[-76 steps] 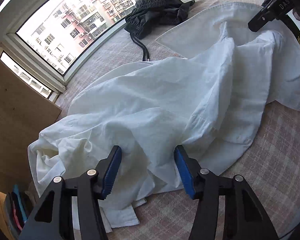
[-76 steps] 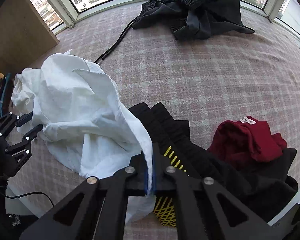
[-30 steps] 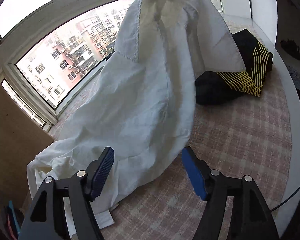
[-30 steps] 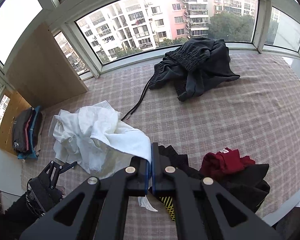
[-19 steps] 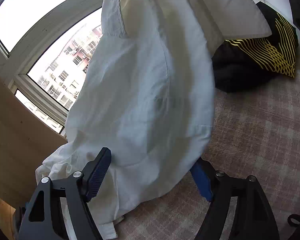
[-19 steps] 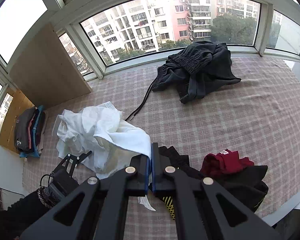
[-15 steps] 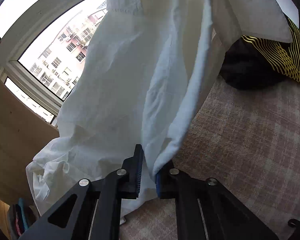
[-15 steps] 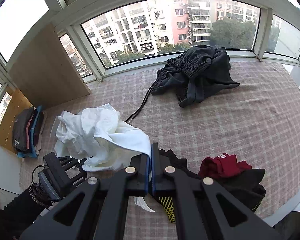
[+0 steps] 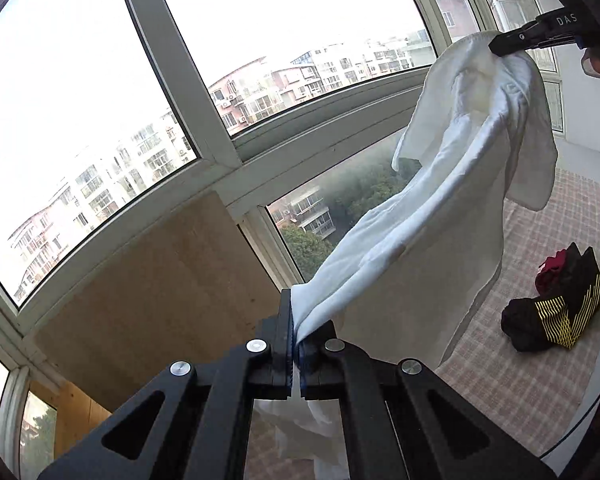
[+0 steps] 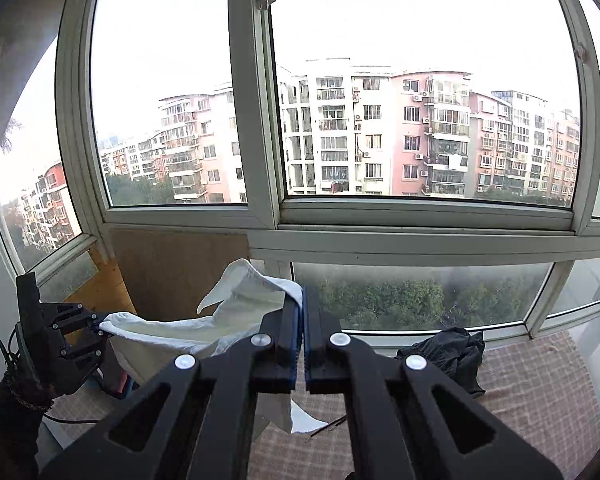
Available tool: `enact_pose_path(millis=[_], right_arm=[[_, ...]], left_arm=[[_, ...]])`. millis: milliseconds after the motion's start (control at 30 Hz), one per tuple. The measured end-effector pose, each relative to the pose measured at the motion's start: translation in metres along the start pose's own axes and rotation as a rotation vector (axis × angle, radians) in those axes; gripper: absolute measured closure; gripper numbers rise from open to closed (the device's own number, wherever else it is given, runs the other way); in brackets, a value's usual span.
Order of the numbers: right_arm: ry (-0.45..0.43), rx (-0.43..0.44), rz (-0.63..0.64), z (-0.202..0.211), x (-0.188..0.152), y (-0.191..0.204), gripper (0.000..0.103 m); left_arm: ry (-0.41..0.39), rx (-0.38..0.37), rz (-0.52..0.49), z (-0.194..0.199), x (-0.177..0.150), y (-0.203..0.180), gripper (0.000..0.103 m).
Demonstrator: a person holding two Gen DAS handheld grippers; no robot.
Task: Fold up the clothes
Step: 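Lift the shirt with both grippers and lay it flat on the blanket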
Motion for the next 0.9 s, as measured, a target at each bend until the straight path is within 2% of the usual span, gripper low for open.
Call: enact_pose_path(millis=[100, 167, 267, 367, 467, 533, 567, 633, 767, 900], right_arm=[[-0.089, -0.026, 0.042, 0.040, 0.056, 0.020, 0.101], [-0.131, -0.029, 0.048, 0.057, 0.080, 0.032, 0.101], [-0.073, -0.063, 0.093, 0.052, 0.089, 0.052, 0.101], [-0.064, -0.025, 0.079, 0.061, 0.087, 0.064, 0.101], [-0.105, -0.042, 0.113, 0.080, 0.080, 0.075, 0.101], [-0.040, -0.048, 0.132, 0.071, 0.067, 0.080, 0.101], [-0.005, -0.048, 0.140, 0.066, 0.060, 0.082, 0.101], [0.002, -0.025, 0.125, 0.070, 0.048, 0.082, 0.101], [-0.083, -0.008, 0.111, 0.112, 0.045, 0.083, 0.101], [-0.170, -0.048, 0.148, 0.154, 0.062, 0.088, 0.101]], left_arm=[[-0.072, 0.044, -0.020, 0.054, 0.034, 0.024, 0.102], [-0.102, 0.037, -0.001, 0.077, 0.052, 0.042, 0.102], [-0.137, 0.037, 0.022, 0.114, 0.061, 0.053, 0.102], [-0.126, 0.038, 0.018, 0.132, 0.048, 0.054, 0.102], [-0.121, 0.033, 0.001, 0.151, 0.031, 0.049, 0.102], [-0.152, 0.015, -0.014, 0.166, 0.022, 0.047, 0.102], [-0.136, -0.005, -0.002, 0.163, 0.018, 0.049, 0.102], [-0.078, -0.032, 0.008, 0.161, 0.009, 0.047, 0.102], [-0.069, -0.036, -0.036, 0.181, 0.000, 0.039, 0.102], [-0.099, -0.046, -0.096, 0.201, 0.015, 0.034, 0.099]])
Point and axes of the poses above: each gripper's, at about its wrist camera, not at the fingertips, and z roughly against the way its jaws point, y to its left, x to its top, the point moved 4 cm from there along -z, roughly the way its jaws point, and after that the axes turned 12 degrees about z, right-handed, at the moved point
